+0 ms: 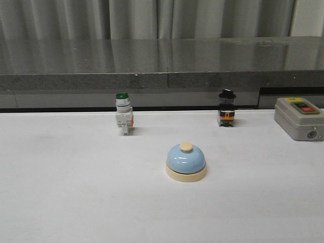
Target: Place and press bell with both arms
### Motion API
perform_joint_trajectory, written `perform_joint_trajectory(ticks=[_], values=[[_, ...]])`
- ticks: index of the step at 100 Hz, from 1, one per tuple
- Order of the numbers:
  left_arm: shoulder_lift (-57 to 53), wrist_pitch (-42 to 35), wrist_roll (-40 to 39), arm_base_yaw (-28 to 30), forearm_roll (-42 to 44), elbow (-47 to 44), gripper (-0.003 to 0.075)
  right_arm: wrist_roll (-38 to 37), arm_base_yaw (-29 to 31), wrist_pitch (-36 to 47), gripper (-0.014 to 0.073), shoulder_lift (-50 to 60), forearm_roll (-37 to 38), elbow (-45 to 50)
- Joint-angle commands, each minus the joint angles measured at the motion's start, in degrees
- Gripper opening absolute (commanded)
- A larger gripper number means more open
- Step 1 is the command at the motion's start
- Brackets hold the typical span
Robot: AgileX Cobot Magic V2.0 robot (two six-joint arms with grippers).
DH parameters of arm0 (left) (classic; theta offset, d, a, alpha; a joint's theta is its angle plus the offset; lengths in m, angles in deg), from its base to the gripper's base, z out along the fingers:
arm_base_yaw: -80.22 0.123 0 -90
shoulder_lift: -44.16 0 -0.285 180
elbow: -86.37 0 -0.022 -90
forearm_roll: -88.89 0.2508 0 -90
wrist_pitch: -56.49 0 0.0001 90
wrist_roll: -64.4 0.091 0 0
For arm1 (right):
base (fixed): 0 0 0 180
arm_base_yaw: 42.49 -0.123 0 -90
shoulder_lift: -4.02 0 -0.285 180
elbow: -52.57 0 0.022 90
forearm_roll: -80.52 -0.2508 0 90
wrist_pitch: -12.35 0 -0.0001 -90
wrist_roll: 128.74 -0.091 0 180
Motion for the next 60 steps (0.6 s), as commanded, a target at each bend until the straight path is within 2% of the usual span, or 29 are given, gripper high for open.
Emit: perform_joint_trajectory(ticks=[1, 9, 16, 22, 23, 28, 33, 60], values=[[-2.33, -3.44, -0.56, 0.1, -0.75, 0.87, 0.0507, 0.42, 0.32, 4.67, -0.0064, 1.2, 0.65, -1.11], [-3.89, -3.44, -0.56, 0.1, -0.49, 0.62, 0.0419, 0.42, 0.32, 4.67, -0.0064, 1.2, 0.65, -1.11], [-4.57, -3.44, -0.56, 0.1, -0.49, 0.62, 0.03, 0.42, 0.32, 4.67, -0.0064, 1.2, 0.65, -1.11], [-4.7, -3.44, -0.56, 0.1, -0.28, 0.62, 0.0162, 0.42, 0.32, 4.67, -0.0064, 1.2, 0.65, -1.11], [-4.7, -3.44, -0.56, 0.1, -0.28, 0.62, 0.0162, 0.42, 0.32, 4.67, -0.0064, 1.2, 0.65, -1.11], [-4.7, -3.44, -0.56, 0.1, -0.03, 0.62, 0.0053, 0.42, 0.32, 4.67, -0.0064, 1.2, 0.65, -1.11], [-4.7, -3.44, -0.56, 0.1, 0.1, 0.62, -0.0021, 0.42, 0.32, 4.67, -0.0064, 1.2, 0.65, -1.11], [-4.7, -3.44, -0.56, 0.1, 0.1, 0.62, -0.0021, 0.42, 0.32, 4.67, -0.0064, 1.2, 0.65, -1.11]])
